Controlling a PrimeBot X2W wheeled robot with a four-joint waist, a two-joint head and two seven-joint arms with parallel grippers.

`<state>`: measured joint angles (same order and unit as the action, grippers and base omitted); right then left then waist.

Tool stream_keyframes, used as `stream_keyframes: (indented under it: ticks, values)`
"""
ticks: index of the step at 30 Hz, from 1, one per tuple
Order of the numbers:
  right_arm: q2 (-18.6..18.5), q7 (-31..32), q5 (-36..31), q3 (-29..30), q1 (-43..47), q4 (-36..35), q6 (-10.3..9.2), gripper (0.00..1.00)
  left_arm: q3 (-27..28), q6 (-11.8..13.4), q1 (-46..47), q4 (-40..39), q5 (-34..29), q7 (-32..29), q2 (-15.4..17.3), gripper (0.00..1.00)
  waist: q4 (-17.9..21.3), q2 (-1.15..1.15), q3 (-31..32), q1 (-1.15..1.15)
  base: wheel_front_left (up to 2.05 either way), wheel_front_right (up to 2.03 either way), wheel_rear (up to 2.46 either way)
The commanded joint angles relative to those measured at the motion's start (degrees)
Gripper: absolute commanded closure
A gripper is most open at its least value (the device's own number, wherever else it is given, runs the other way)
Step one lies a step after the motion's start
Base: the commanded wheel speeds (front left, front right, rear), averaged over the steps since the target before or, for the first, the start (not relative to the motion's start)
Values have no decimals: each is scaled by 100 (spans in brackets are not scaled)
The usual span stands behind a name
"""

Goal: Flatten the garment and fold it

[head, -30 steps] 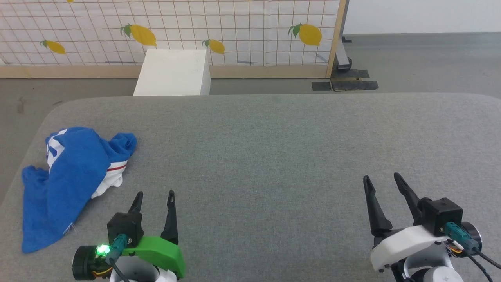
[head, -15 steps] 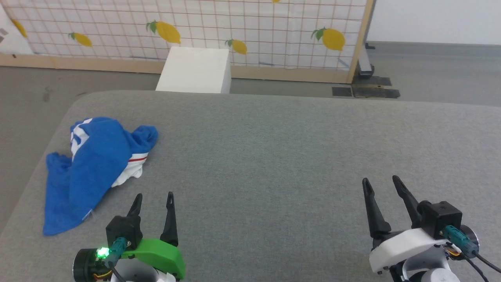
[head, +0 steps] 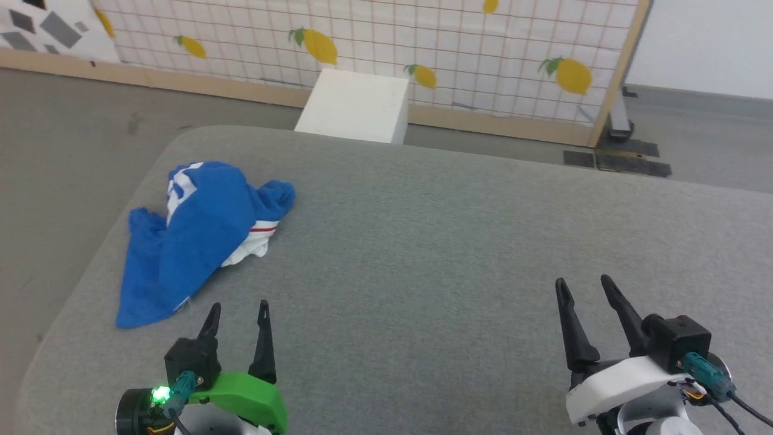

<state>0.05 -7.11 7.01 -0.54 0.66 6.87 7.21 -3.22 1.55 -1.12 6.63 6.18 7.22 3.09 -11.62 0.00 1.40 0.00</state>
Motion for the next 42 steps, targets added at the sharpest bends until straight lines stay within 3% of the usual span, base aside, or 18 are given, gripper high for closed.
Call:
stream_keyframes:
  ticks: [1,19,42]
  values:
    - [-3,-73,60,-17,-22,45,14,0,-19,15,-6,32,71,65,-6,0,-216,0,15,0,0,0,0]
    - [-3,-285,329,-157,-37,279,18,0,-45,73,-50,187,191,276,25,0,-1172,0,92,0,0,0,0]
    - [-4,-557,633,-288,-103,602,23,0,-60,171,-89,346,405,547,45,0,-1753,0,136,0,0,0,0]
